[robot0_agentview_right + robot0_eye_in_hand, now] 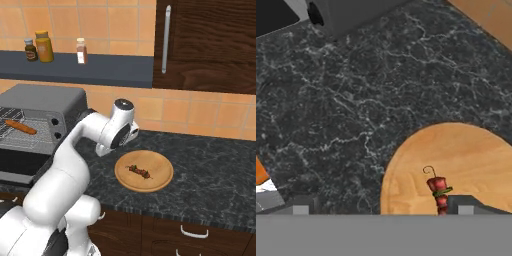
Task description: Pick up the kebab skewer and baguette bread, and place them inside the toaster oven. Close the toaster oven door and start by setting the timer.
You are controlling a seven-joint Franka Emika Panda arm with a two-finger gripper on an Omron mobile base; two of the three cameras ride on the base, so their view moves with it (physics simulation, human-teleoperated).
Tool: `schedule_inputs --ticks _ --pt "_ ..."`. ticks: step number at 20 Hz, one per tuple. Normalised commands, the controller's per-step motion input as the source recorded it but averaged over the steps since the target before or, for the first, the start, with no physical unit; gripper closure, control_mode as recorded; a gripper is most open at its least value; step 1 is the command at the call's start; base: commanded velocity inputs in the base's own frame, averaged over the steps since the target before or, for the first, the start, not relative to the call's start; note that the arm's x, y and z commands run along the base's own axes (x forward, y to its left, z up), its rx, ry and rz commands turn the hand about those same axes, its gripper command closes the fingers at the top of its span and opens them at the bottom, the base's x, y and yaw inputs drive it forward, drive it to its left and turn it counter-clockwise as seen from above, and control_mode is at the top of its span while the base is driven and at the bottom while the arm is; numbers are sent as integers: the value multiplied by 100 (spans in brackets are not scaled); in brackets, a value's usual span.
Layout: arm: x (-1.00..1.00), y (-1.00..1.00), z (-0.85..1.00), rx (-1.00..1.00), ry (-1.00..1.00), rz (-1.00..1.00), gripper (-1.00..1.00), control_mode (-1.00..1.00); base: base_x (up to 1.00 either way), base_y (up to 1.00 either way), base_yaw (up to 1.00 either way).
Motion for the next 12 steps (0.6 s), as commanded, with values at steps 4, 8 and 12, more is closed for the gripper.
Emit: schedule_inputs --ticks 4,8,12 --pt "2 -15 -67 -16 23 0 -100 -100 0 0 0" --pt "6 -38 -66 -8 15 -1 -100 -100 0 0 0" --pt "17 -60 -62 -1 8 0 -100 -100 0 0 0"
